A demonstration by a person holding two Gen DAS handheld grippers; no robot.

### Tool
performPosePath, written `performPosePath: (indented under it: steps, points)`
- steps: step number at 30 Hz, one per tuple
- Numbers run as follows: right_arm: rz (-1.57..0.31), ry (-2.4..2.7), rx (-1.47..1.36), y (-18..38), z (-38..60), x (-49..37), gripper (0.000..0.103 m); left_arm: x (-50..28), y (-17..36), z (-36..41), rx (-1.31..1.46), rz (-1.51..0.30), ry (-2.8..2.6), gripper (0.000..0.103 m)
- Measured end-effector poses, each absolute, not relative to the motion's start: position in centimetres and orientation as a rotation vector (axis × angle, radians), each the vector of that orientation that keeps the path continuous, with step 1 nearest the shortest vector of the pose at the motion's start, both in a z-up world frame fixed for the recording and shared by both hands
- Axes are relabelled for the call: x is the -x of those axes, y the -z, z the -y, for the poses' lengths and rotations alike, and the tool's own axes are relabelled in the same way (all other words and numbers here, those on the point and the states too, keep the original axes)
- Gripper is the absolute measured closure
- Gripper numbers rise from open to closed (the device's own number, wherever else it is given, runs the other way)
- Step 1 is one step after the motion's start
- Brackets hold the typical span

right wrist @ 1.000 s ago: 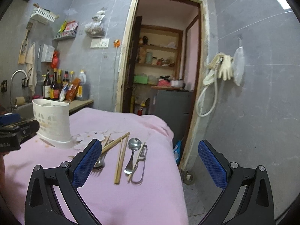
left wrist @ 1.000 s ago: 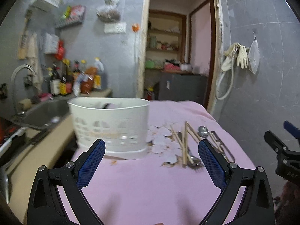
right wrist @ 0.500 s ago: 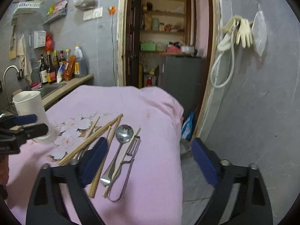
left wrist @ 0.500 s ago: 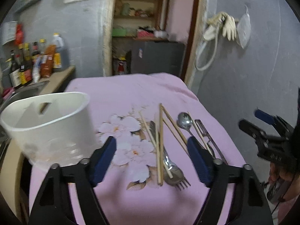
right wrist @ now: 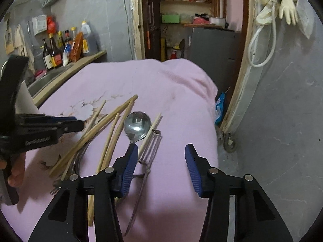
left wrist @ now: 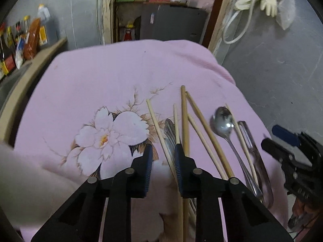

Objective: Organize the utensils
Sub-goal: 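Grasp the metal tong with the right gripper while the left gripper grasps a chopstick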

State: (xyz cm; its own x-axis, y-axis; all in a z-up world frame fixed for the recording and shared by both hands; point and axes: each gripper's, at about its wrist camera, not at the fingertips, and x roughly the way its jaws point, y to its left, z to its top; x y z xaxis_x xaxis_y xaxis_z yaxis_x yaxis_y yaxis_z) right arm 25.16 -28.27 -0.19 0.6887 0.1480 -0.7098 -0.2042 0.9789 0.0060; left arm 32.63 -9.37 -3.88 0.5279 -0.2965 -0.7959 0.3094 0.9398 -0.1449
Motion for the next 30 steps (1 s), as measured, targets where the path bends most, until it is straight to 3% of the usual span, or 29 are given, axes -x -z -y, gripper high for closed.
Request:
performPosePath:
  steps: [11, 22, 26, 30]
  points:
    - [-0.894, -0.203, 0.012, 2.2, 28.4, -28.5, 0.074, -36.3, 5.5, 8.9, 0.030, -1.060, 0.377, 0.094]
    - [-0.983, -0.192, 0.008, 2.2, 27.9, -29.5, 0.076, -38.1, 5.1, 9.1, 0.100, -1.152, 0.388, 0.101]
    - [-1.043, -0.208, -0.032, 2.0, 27.9, -30.0, 0.090, -36.5, 4.7, 9.3, 0.110, -1.150, 0.393, 0.101]
    - [-1.076, -0.219, -0.058, 1.7, 27.6, -29.7, 0.092, -34.7, 4.3, 8.8, 0.150, -1.127, 0.410, 0.101]
